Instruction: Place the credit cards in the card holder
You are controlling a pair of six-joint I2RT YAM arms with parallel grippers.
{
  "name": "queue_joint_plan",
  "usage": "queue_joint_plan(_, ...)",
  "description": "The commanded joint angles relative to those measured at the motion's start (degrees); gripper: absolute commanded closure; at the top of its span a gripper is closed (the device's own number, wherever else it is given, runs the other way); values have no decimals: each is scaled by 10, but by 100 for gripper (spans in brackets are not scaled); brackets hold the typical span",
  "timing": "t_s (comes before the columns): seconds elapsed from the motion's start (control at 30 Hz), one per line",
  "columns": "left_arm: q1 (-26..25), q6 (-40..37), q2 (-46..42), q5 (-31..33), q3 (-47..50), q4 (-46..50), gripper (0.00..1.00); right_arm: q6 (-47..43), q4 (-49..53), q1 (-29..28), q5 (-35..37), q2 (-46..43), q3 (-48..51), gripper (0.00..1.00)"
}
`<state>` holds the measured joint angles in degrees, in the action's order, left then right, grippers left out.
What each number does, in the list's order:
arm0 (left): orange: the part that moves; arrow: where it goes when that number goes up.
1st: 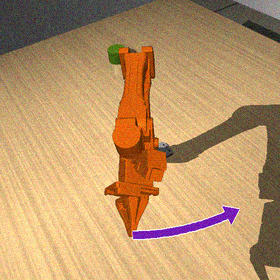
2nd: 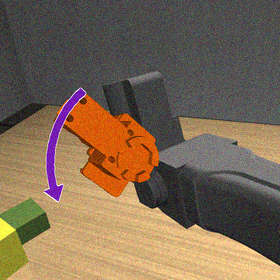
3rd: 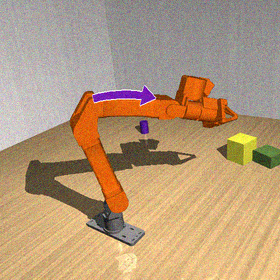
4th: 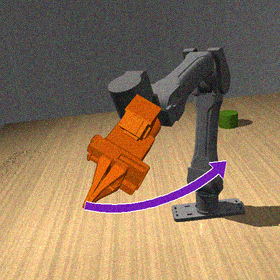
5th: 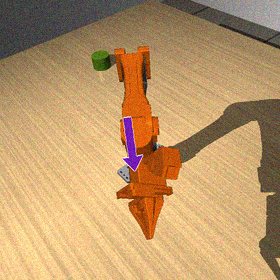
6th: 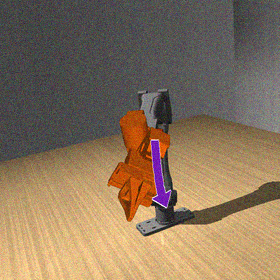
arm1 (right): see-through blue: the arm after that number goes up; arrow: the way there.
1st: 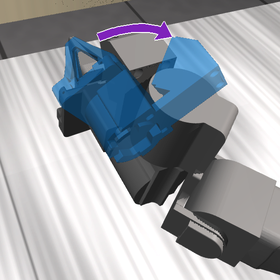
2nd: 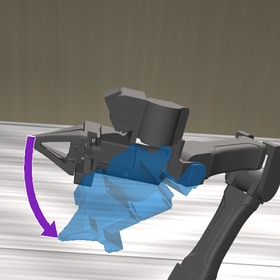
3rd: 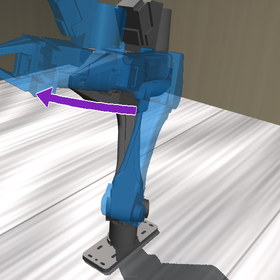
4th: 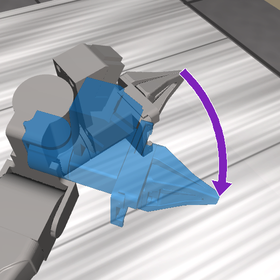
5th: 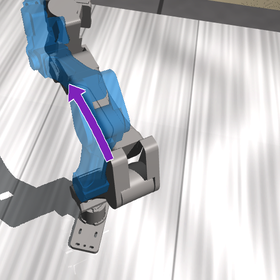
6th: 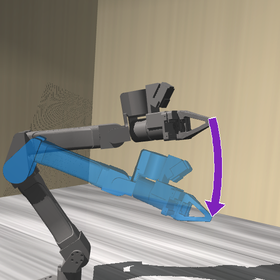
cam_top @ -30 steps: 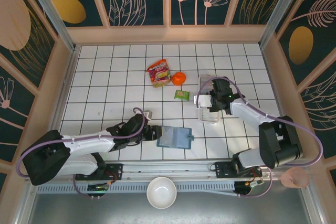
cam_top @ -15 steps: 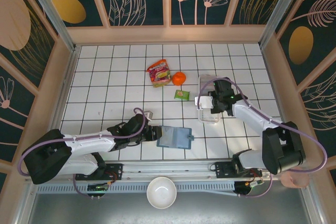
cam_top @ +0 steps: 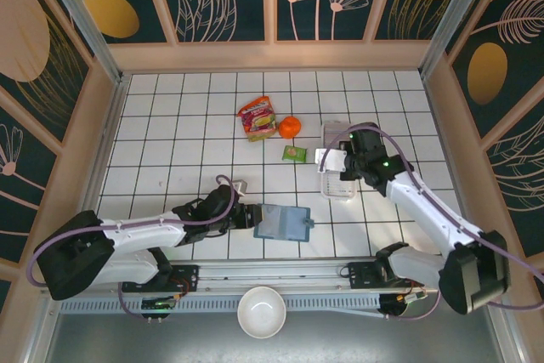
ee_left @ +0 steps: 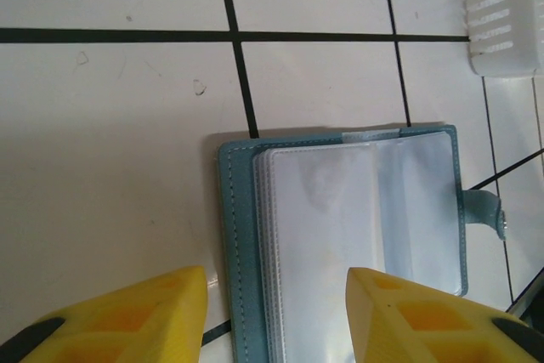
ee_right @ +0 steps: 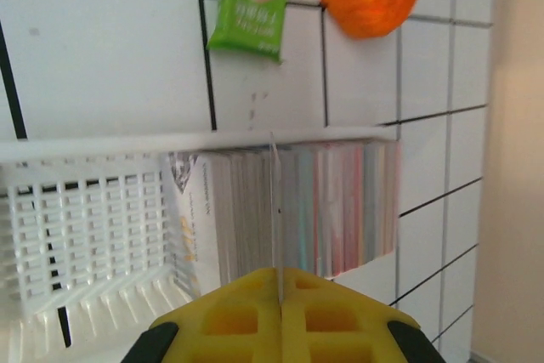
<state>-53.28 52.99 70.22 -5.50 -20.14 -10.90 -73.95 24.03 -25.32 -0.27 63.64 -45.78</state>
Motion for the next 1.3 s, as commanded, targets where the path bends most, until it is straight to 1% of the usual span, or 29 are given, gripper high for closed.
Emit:
queue_joint_plan(0.0,-1,3,-19,10,5,0,54,113,44,-46,10,-52,-25,100)
queue_joint_plan(0.07,-1,3,-25,12,5,5,54,200,41,-86,23,-85,-29,100)
queue_joint_plan(0.13,-1,3,-29,13,5,9,53,326,23,-132,50,-114,-31,100)
queue_joint_plan(0.2,-2,6,-32,13,6,9,53,493,9,-166,73,-135,-39,100)
queue_joint_plan(0.23,-1,5,-33,13,6,10,53,563,9,-176,78,-142,-43,100)
queue_joint_plan(0.33,-2,7,-35,11,5,11,53,822,24,-199,104,-152,-42,100)
queue_joint_plan(0.4,-1,10,-34,7,5,10,53,974,50,-200,75,-148,-31,100)
queue_joint_plan(0.47,-2,12,-34,3,4,8,53,1068,65,-207,23,-137,-14,100)
queue_joint_plan(0.57,-1,16,-35,-4,6,4,53,1200,62,-239,15,-134,32,100)
queue_joint_plan(0.6,-1,17,-35,-6,7,2,53,1238,42,-254,15,-138,53,100)
queue_joint_plan(0.7,-2,17,-33,-12,7,0,54,1312,-61,-313,17,-145,120,100)
queue_joint_plan(0.77,-1,18,-29,-18,6,1,56,1351,-106,-346,34,-129,147,100)
queue_joint_plan(0.9,-1,25,-30,-28,13,-13,63,1400,-150,-390,71,-65,172,100)
queue_joint_plan(1.0,-1,27,-24,-38,14,-21,69,1413,-169,-401,75,-14,172,100)
queue_joint_plan(1.1,-1,28,-12,-56,15,-37,77,1425,-194,-407,80,23,175,100)
queue_joint_plan(1.2,-1,29,-4,-64,15,-46,83,1434,-205,-409,84,49,177,100)
queue_joint_plan(1.27,-2,30,-2,-68,17,-52,83,1437,-209,-409,90,58,179,100)
